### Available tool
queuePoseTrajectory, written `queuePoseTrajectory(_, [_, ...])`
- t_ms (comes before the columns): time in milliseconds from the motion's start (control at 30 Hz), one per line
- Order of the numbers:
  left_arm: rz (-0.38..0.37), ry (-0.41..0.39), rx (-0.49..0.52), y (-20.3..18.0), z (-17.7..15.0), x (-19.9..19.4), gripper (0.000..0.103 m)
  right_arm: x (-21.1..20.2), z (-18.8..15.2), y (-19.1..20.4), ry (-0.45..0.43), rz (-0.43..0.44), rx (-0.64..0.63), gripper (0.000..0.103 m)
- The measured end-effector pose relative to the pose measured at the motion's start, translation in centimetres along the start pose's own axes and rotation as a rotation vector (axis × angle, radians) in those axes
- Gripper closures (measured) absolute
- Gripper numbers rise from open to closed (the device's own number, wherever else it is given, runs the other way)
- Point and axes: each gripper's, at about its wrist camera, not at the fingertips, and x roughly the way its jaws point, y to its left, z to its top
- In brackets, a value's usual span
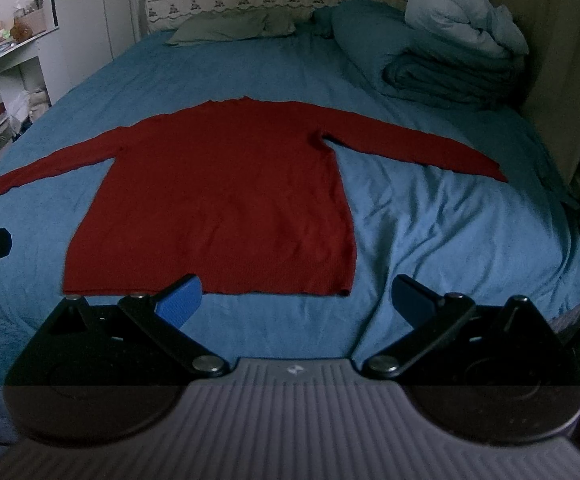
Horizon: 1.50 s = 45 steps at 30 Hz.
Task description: Fold small clothes
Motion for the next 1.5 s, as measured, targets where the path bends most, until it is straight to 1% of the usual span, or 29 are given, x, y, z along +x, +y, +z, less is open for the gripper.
queuePoseTrajectory(1500, [0.006, -0.011, -0.008, 0.04, 0.16, -0.49, 0.000, -0.32, 0.29, 1.06, -0.009, 0.006, -0.009, 0.000])
